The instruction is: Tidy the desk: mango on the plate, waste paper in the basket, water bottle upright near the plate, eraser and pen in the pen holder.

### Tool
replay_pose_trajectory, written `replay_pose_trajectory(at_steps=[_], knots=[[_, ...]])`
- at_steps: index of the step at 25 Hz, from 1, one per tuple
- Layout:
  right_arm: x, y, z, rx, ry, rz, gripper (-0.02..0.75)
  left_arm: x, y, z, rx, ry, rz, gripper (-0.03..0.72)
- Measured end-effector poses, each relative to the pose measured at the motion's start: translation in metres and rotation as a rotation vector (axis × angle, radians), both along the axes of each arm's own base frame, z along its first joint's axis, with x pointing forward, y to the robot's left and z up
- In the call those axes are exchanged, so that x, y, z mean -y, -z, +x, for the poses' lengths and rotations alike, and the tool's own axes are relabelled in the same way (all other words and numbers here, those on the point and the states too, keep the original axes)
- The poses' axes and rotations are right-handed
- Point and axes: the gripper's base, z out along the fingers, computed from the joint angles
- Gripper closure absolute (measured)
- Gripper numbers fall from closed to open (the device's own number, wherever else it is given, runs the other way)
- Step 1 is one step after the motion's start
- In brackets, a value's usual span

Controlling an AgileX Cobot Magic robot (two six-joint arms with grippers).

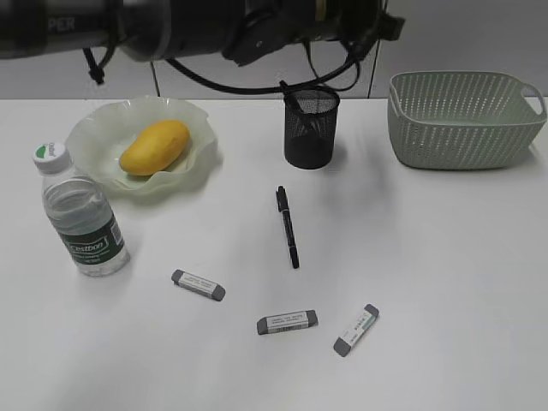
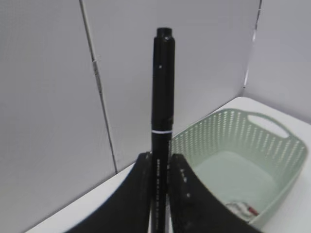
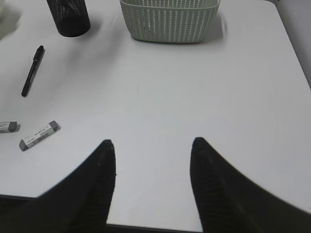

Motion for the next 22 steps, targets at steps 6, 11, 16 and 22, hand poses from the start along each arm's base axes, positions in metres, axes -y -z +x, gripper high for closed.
replay_pose_trajectory(at_steps=[6, 11, 16, 22], knots=[[0.000, 0.000, 0.000, 0.000, 0.000, 0.000, 0.335, -0.032, 0.038, 0.040, -0.054, -0.077, -0.027, 0.624], [0.000, 0.000, 0.000, 0.000, 0.000, 0.000, 0.335, -0.034, 0.040, 0.047, 0.001, -0.033, -0.118, 0.624], [0.000, 0.000, 0.000, 0.000, 0.000, 0.001, 0.335, -0.030, 0.056, 0.049, 0.000, -0.011, -0.131, 0.624], [0.000, 0.000, 0.000, 0.000, 0.000, 0.001, 0.336, -0.035, 0.072, 0.055, -0.013, -0.018, -0.126, 0.624]])
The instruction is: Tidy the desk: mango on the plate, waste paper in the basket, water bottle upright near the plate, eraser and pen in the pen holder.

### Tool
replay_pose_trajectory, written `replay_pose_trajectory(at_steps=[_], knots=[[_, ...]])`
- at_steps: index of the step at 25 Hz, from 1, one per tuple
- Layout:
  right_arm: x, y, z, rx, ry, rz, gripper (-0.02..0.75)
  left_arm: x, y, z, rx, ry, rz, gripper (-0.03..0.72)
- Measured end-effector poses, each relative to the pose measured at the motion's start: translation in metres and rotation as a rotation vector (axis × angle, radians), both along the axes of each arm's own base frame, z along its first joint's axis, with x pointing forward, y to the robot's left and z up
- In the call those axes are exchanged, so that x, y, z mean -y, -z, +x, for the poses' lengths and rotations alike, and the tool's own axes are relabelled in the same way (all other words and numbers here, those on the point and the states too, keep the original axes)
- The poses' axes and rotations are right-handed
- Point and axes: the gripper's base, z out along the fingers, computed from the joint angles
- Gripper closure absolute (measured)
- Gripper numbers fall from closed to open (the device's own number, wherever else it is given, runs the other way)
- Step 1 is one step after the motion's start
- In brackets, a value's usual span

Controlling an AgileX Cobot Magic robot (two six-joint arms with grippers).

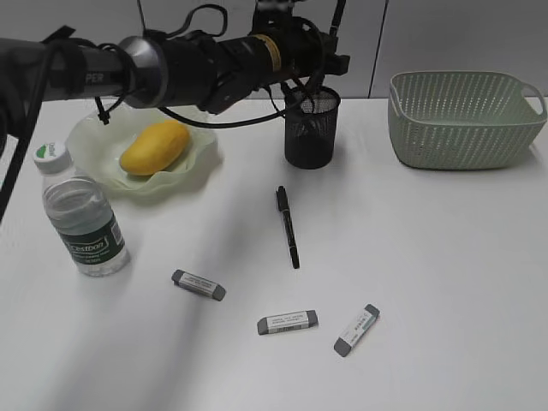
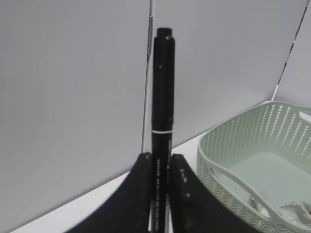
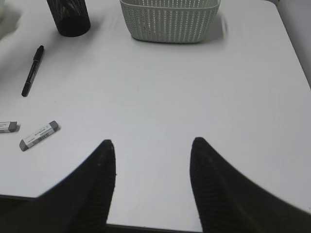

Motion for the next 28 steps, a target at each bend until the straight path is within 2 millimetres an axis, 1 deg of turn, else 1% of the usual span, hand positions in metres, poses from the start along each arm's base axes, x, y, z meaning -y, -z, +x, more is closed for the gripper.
replay_pose_trajectory(at_steps=[4, 7, 9, 10, 15, 16, 18, 21, 23, 24, 27, 28], knots=[[0.000, 0.000, 0.000, 0.000, 0.000, 0.000, 0.337, -0.002, 0.011, 0.003, -0.019, -0.007, 0.014, 0.624], [0.000, 0.000, 0.000, 0.000, 0.000, 0.000, 0.339, -0.002, 0.014, 0.003, -0.028, -0.012, 0.022, 0.624], [0.000, 0.000, 0.000, 0.000, 0.000, 0.000, 0.339, -0.002, 0.014, 0.003, -0.031, -0.014, 0.025, 0.602], [0.000, 0.000, 0.000, 0.000, 0.000, 0.000, 0.339, -0.002, 0.014, 0.003, -0.032, -0.015, 0.026, 0.585], [0.000, 0.000, 0.000, 0.000, 0.000, 0.000, 0.343, -0.003, 0.015, 0.003, -0.034, -0.016, 0.028, 0.406], [0.000, 0.000, 0.000, 0.000, 0.000, 0.000, 0.343, -0.003, 0.015, 0.003, -0.035, -0.017, 0.030, 0.381], [0.000, 0.000, 0.000, 0.000, 0.000, 0.000, 0.343, -0.003, 0.016, 0.004, -0.044, -0.024, 0.040, 0.341], [0.000, 0.000, 0.000, 0.000, 0.000, 0.000, 0.343, -0.006, 0.013, 0.004, -0.066, -0.048, 0.066, 0.314], [0.000, 0.000, 0.000, 0.000, 0.000, 0.000, 0.344, -0.010, 0.001, 0.002, -0.076, -0.072, 0.083, 0.302], [0.000, 0.000, 0.000, 0.000, 0.000, 0.000, 0.344, -0.012, -0.010, 0.001, -0.075, -0.086, 0.085, 0.299], [0.000, 0.000, 0.000, 0.000, 0.000, 0.000, 0.345, -0.019, -0.053, -0.009, -0.079, -0.133, 0.085, 0.295], [0.000, 0.000, 0.000, 0.000, 0.000, 0.000, 0.345, -0.022, -0.070, -0.015, -0.082, -0.152, 0.091, 0.295]])
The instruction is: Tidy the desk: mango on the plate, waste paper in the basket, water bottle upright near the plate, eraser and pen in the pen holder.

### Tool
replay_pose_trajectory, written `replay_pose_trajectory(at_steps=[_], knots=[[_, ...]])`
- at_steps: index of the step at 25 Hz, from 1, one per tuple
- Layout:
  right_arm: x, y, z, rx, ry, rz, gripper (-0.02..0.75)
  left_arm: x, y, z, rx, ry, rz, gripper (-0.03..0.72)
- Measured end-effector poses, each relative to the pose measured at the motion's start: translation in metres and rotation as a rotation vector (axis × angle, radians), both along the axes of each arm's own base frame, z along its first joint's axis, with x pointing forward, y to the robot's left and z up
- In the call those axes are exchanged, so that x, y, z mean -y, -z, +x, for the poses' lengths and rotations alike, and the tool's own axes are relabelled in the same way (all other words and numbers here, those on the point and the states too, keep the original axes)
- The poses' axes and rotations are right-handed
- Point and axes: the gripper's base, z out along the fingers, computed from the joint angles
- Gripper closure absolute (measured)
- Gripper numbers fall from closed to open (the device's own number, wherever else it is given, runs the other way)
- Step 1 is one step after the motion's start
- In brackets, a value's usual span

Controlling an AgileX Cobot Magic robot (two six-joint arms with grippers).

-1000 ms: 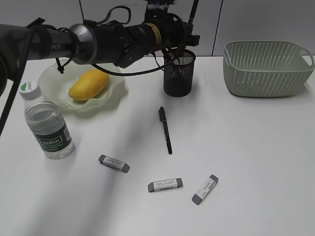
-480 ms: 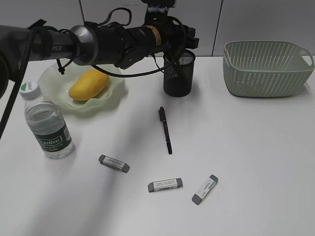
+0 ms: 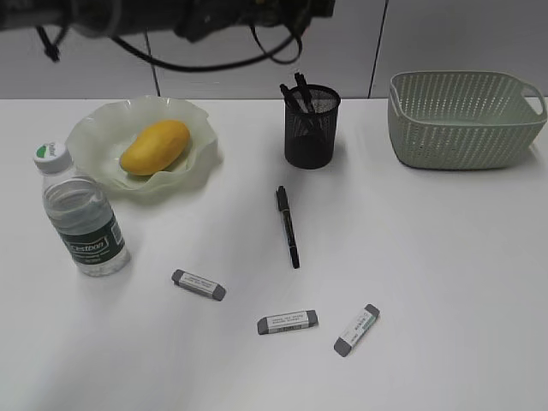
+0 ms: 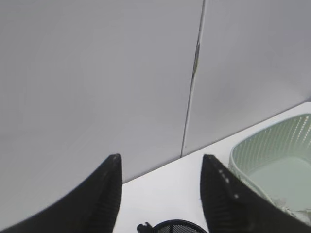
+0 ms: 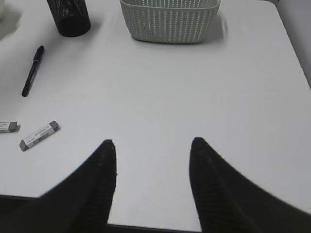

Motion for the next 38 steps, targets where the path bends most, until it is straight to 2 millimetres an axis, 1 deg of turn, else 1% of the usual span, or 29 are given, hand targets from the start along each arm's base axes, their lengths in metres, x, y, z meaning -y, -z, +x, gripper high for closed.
replay_pose_trajectory(at_steps=[3, 5, 6, 8, 9, 11, 12, 13, 15, 16, 19, 20, 22, 23, 26, 30, 32, 38], knots=[[0.000, 0.000, 0.000, 0.000, 0.000, 0.000, 0.345, -0.011, -0.047, -0.023, -0.024, -0.059, 0.049, 0.295], [0.000, 0.000, 0.000, 0.000, 0.000, 0.000, 0.345, -0.025, -0.074, -0.043, -0.025, -0.067, 0.148, 0.307], [0.000, 0.000, 0.000, 0.000, 0.000, 0.000, 0.345, -0.032, -0.079, -0.054, -0.050, -0.059, 0.191, 0.322], [0.000, 0.000, 0.000, 0.000, 0.000, 0.000, 0.345, -0.050, -0.091, -0.081, -0.097, -0.012, 0.257, 0.365], [0.000, 0.000, 0.000, 0.000, 0.000, 0.000, 0.345, -0.058, -0.093, -0.094, -0.141, 0.006, 0.258, 0.377], [0.000, 0.000, 0.000, 0.000, 0.000, 0.000, 0.347, -0.082, -0.098, -0.128, -0.202, 0.032, 0.245, 0.391], [0.000, 0.000, 0.000, 0.000, 0.000, 0.000, 0.349, -0.096, -0.105, -0.147, -0.207, 0.036, 0.234, 0.395], [0.000, 0.000, 0.000, 0.000, 0.000, 0.000, 0.349, -0.108, -0.101, -0.165, -0.235, 0.041, 0.240, 0.397], [0.000, 0.000, 0.000, 0.000, 0.000, 0.000, 0.351, -0.138, -0.101, -0.209, -0.266, 0.043, 0.247, 0.400], [0.000, 0.000, 0.000, 0.000, 0.000, 0.000, 0.352, -0.151, -0.099, -0.227, -0.285, 0.043, 0.258, 0.399], [0.000, 0.000, 0.000, 0.000, 0.000, 0.000, 0.353, -0.195, -0.087, -0.288, -0.344, 0.035, 0.311, 0.400], [0.000, 0.000, 0.000, 0.000, 0.000, 0.000, 0.353, -0.206, -0.079, -0.303, -0.371, 0.028, 0.330, 0.400], [0.000, 0.000, 0.000, 0.000, 0.000, 0.000, 0.353, -0.233, -0.072, -0.339, -0.362, 0.009, 0.311, 0.401], [0.000, 0.000, 0.000, 0.000, 0.000, 0.000, 0.353, -0.243, -0.069, -0.353, -0.356, 0.002, 0.299, 0.405], [0.000, 0.000, 0.000, 0.000, 0.000, 0.000, 0.353, -0.266, -0.049, -0.385, -0.351, -0.012, 0.296, 0.414], [0.000, 0.000, 0.000, 0.000, 0.000, 0.000, 0.353, -0.286, -0.027, -0.413, -0.312, -0.029, 0.245, 0.416], [0.000, 0.000, 0.000, 0.000, 0.000, 0.000, 0.353, -0.292, -0.022, -0.421, -0.279, -0.035, 0.212, 0.420], [0.000, 0.000, 0.000, 0.001, -0.001, -0.001, 0.353, -0.301, -0.022, -0.433, -0.200, -0.038, 0.150, 0.444]])
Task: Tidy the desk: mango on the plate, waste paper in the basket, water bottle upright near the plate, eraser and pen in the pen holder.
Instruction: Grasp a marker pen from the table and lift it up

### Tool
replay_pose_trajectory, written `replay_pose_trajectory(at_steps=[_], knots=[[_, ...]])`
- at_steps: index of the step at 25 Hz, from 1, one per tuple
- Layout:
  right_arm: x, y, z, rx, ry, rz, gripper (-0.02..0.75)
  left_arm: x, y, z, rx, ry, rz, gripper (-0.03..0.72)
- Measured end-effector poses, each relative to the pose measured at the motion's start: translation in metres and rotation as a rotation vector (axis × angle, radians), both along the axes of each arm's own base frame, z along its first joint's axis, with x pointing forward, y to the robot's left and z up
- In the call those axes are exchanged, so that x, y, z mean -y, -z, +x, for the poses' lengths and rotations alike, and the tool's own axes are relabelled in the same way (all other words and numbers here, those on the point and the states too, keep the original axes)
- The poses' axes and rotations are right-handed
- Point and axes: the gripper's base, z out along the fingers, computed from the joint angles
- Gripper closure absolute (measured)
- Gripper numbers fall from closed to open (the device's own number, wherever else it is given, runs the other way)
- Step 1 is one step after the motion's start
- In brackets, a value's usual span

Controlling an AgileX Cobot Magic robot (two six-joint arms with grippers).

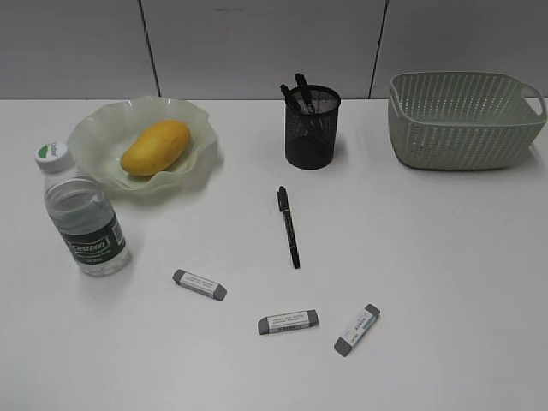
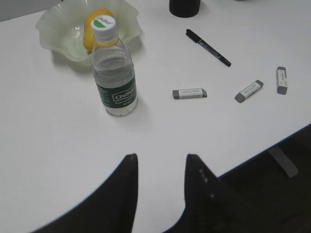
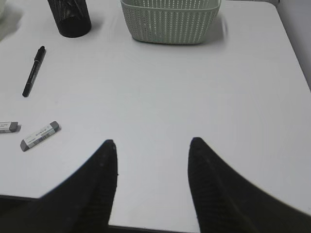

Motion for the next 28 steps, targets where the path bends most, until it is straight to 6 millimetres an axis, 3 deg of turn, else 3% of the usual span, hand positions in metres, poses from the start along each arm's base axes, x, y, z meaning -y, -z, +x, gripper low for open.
replay_pose_trajectory(at_steps=[3, 6, 9, 12, 15, 17, 21, 25, 28], knots=[[-0.001, -0.004, 0.002, 0.012, -0.011, -0.019, 0.353, -0.005, 0.000, -0.007, 0.045, 0.000, -0.031, 0.451], [-0.005, -0.010, 0.021, -0.066, -0.020, -0.053, 0.353, -0.008, 0.000, -0.011, 0.068, -0.001, -0.046, 0.452], [-0.018, -0.013, 0.063, -0.201, -0.041, -0.075, 0.353, -0.008, 0.000, -0.012, 0.072, -0.018, -0.048, 0.452], [-0.036, -0.007, 0.120, -0.373, -0.068, -0.082, 0.353, -0.008, 0.000, -0.013, 0.074, -0.088, -0.046, 0.452], [-0.056, 0.011, 0.185, -0.572, -0.086, -0.091, 0.353, -0.009, 0.000, -0.016, 0.093, -0.170, -0.053, 0.452], [-0.077, 0.022, 0.229, -0.658, -0.119, -0.107, 0.353, -0.009, 0.000, -0.017, 0.096, -0.205, -0.052, 0.452], [-0.142, 0.045, 0.300, -0.731, -0.218, -0.141, 0.353, -0.008, 0.000, -0.017, 0.097, -0.263, -0.050, 0.452], [-0.205, 0.074, 0.351, -0.789, -0.273, -0.153, 0.353, -0.008, 0.000, -0.017, 0.098, -0.275, -0.049, 0.452], [-0.240, 0.096, 0.376, -0.851, -0.284, -0.169, 0.353, -0.008, 0.000, -0.017, 0.098, -0.275, -0.049, 0.452]])
